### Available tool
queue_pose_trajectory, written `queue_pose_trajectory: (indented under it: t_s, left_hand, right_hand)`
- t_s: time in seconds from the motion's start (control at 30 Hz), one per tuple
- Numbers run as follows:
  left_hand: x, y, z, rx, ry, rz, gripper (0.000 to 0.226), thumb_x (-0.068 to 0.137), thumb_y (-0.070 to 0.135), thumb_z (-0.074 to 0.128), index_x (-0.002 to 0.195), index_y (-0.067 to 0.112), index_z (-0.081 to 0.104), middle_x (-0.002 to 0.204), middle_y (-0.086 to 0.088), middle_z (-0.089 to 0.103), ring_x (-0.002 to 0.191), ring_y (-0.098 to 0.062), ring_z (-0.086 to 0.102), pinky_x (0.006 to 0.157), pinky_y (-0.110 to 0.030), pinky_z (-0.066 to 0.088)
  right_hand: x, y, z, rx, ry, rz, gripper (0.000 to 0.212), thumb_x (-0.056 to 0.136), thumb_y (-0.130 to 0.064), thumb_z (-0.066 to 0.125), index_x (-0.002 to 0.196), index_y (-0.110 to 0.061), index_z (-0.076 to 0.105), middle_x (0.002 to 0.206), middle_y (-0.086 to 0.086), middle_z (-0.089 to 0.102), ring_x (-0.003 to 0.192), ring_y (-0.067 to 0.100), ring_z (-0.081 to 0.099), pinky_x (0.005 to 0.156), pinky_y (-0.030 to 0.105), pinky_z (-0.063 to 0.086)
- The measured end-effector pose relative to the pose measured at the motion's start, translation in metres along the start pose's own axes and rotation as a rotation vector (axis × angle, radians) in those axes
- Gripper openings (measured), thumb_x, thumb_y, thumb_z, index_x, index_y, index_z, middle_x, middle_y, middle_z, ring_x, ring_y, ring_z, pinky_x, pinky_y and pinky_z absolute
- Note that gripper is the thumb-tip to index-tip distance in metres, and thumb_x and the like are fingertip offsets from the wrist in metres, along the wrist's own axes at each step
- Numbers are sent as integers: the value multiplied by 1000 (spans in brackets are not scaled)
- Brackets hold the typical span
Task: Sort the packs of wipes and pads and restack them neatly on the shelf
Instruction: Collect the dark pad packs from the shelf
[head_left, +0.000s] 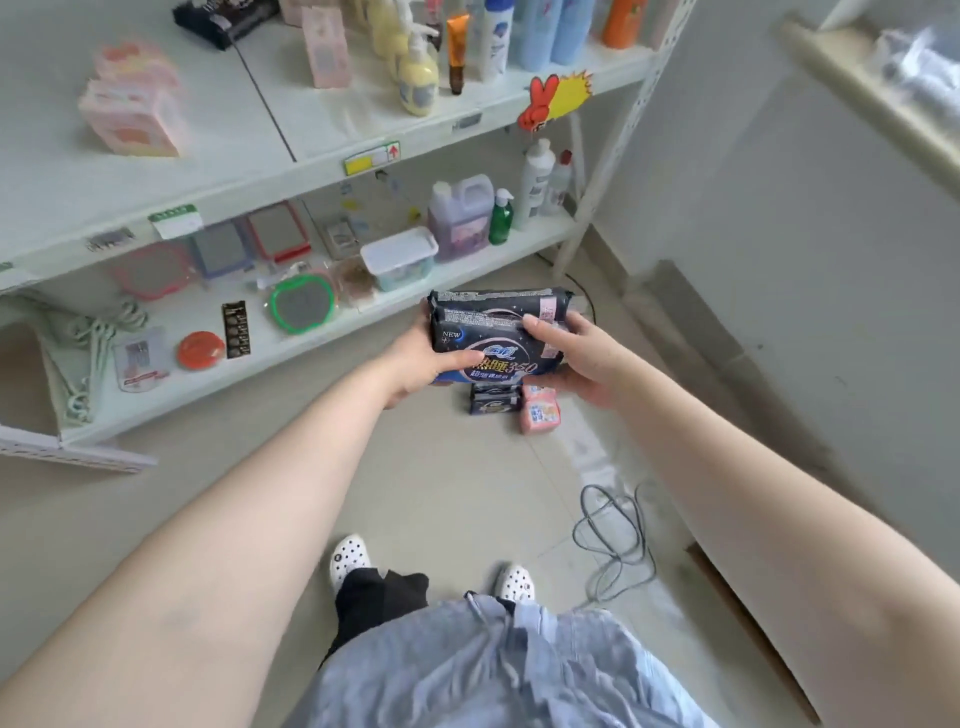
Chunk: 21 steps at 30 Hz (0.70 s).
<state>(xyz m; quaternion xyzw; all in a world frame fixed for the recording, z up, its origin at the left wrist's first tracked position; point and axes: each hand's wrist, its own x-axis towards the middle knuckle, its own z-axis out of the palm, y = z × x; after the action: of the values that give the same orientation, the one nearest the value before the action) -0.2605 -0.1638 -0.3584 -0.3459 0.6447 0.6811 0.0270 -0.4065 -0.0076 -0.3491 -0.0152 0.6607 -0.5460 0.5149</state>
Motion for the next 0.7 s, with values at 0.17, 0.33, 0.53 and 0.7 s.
queue_pose_trajectory:
  t_s: [0.17, 0.33, 0.53, 0.7]
  left_hand:
    - [8, -20, 54, 32, -23, 51, 70, 74, -3, 76, 123, 20, 31, 117, 4, 58, 114, -17, 57, 94, -31, 53]
    - [27, -25, 59, 136, -24, 22, 78, 67, 15, 85, 123, 26, 32, 125, 0, 54, 111, -8, 55, 86, -16, 52]
    - [78, -24, 58, -4, -73, -268, 68, 78, 4, 75, 125, 32, 35, 120, 9, 59, 107, -12, 58, 92, -41, 48]
    - [136, -31, 57, -240, -79, -330, 55, 87, 5, 66, 130, 24, 38, 107, 3, 63, 94, -13, 62, 97, -32, 41]
  right_hand:
    - [-4, 27, -46, 187, -14, 174, 62, 81, -58, 66, 128, -19, 55, 123, 10, 66, 104, 27, 68, 74, 43, 59]
    - [18, 33, -53, 323, 48, 166, 81, 71, -44, 82, 140, -20, 45, 134, 8, 58, 101, 28, 69, 72, 46, 58]
    - [63, 35, -58, 342, 130, 103, 26, 90, -27, 68, 107, -13, 55, 105, 11, 67, 89, 24, 68, 78, 45, 60]
    - [118, 47, -71, 338, 217, 129, 35, 86, -26, 72, 112, -11, 53, 126, 20, 61, 97, 28, 66, 88, 49, 56]
